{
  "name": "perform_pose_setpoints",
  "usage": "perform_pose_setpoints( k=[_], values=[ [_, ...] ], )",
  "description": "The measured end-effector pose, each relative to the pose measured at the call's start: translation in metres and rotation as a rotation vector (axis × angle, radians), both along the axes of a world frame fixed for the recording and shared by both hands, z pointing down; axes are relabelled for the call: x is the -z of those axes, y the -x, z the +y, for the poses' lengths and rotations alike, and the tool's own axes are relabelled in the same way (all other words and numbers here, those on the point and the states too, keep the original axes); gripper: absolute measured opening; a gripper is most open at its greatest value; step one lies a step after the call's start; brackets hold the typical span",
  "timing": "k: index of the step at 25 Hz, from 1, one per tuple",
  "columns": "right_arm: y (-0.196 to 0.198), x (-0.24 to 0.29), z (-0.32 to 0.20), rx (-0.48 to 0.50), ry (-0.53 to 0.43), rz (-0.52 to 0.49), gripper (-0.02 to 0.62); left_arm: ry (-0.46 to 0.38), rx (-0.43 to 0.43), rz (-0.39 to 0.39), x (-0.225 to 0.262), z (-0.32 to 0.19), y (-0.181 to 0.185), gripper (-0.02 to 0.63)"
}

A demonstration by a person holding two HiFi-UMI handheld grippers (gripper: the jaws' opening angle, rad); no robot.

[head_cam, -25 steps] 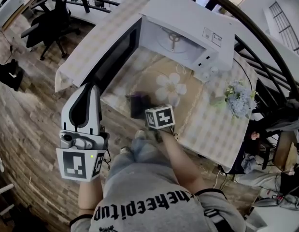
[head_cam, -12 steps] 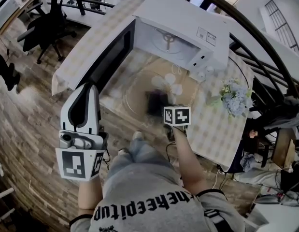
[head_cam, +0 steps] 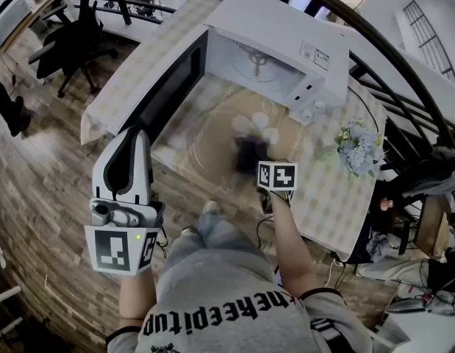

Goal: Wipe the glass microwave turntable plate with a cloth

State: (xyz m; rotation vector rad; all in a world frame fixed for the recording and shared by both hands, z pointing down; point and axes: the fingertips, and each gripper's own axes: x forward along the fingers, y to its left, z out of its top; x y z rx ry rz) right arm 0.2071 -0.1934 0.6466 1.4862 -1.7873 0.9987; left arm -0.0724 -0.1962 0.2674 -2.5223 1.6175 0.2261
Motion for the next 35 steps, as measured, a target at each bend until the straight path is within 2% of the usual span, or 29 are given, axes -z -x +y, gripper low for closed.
perform_pose_setpoints(
  k=[4,14,25,35],
  values=[
    [0.007,0.012,0.002,0.019,-0.057,0.036,0.049,0.001,-0.009,0.002,0.002,0.004,0.001,0.015],
    [0.028,0.071,0.019,0.054,-0.253,0.045,0.051,0.015,-0.062,0.019,0.001,0.013,-0.008,0.015],
    [0.03,0.154,0.039,0.021,-0.487,0.051,0.051,0.008,-0.131,0.031,0.008,0.034,-0.024,0.015],
    [0.032,0.219,0.059,-0.013,-0.661,0.072,0.052,-0.008,-0.16,0.036,0.017,0.052,-0.025,0.015]
  ],
)
